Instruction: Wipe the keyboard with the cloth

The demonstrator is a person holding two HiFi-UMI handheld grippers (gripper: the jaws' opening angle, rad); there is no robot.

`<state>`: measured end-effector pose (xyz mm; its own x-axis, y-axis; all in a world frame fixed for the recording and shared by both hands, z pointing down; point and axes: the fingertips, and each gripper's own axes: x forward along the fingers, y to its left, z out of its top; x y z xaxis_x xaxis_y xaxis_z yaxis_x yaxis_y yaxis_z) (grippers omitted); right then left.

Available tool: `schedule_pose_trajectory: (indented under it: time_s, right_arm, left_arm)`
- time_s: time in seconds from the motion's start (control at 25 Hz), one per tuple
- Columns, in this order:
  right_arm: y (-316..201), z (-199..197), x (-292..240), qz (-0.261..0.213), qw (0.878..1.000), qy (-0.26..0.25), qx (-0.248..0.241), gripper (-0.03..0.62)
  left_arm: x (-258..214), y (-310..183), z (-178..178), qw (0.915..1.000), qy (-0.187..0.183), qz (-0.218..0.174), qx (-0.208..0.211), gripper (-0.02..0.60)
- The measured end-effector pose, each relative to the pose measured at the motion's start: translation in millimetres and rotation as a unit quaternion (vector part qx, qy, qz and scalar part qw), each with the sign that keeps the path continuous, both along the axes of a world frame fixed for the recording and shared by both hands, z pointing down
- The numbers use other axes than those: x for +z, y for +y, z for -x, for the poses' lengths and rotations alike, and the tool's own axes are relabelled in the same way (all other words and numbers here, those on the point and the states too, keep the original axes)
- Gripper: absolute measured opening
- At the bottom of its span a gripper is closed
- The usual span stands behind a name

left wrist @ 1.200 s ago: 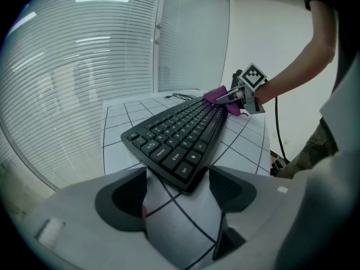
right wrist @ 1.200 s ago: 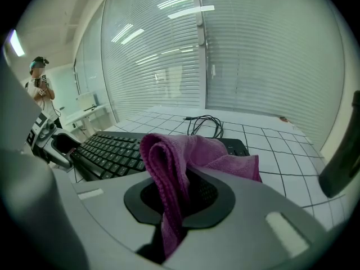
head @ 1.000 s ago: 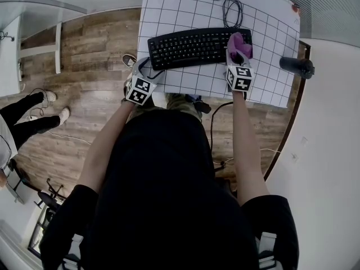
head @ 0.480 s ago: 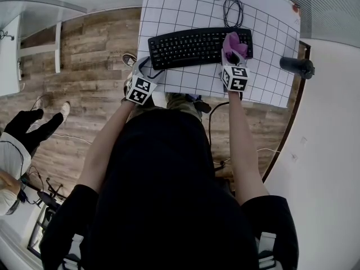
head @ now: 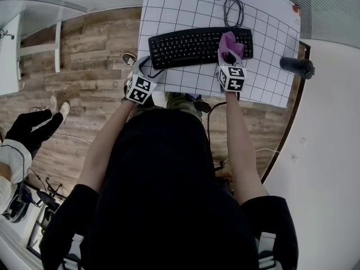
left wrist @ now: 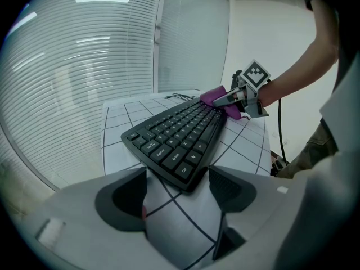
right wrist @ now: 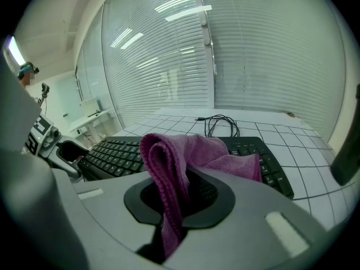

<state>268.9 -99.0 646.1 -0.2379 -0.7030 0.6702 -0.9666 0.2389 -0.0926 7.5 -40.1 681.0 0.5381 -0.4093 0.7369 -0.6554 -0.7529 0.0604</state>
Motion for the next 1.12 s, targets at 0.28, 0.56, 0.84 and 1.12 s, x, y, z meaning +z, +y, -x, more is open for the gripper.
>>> schedule_pose_trajectory:
  time_s: [0.28,0.56,0.84,1.12]
  right_arm:
    - [0.1,3.4,0.2,0.001,1.0,-0.007,0.006,0.061]
    - [1.6,6.8,-0.7,0.001,1.0,-0.021,0.011,0.061]
    - [2.5,16.6,-1.0,0.003,1.0,-0.027,0.002,0.061]
    - [5.5,39.5,-0.6,0.006,0.999,-0.034,-0.021,0.061]
  left_arm:
    - [2.0,0.4,0.7,1.0,-0.001,0.002,0.0,0.327]
    - [1.4,1.2,0.2,1.0,-0.001,0.003,-0.001,0.327]
    - [2.3,0.8,0.2,1.0,-0.001,0.002,0.0,0.327]
    - [2.3,1.0,0.4,1.0,0.0,0.001,0.0,0.327]
